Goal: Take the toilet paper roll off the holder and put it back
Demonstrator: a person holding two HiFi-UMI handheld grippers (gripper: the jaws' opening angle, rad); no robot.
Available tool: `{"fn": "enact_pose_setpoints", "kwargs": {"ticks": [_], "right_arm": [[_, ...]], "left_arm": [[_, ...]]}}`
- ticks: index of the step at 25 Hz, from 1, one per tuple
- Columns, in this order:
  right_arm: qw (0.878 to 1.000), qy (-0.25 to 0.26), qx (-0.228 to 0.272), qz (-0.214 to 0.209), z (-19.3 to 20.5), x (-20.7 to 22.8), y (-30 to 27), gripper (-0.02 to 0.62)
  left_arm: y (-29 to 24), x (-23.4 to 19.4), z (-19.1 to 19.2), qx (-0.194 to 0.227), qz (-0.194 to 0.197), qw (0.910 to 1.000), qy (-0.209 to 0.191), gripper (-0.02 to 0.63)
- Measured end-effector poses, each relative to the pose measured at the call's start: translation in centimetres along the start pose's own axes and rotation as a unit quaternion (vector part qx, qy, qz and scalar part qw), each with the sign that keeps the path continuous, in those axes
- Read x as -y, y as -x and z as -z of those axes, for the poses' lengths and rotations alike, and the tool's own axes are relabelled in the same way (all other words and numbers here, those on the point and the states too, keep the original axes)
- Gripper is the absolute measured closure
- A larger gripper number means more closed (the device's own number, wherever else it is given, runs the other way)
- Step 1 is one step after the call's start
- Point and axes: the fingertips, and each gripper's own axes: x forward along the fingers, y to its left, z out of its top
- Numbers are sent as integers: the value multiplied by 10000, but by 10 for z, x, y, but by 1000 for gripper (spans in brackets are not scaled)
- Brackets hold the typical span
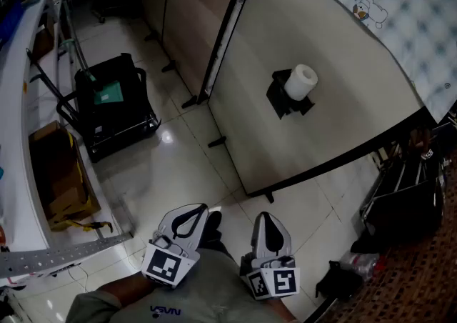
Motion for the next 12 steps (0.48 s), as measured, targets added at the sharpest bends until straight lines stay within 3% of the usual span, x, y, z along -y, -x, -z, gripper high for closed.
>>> {"fn": "enact_pose_setpoints", "kwargs": {"ticks": [12], "right_arm": [[9998,-85,91,-169,-20,101,-78,595]], "left_arm": [[-131,5,-18,-157,57,9998,-122,603]]}}
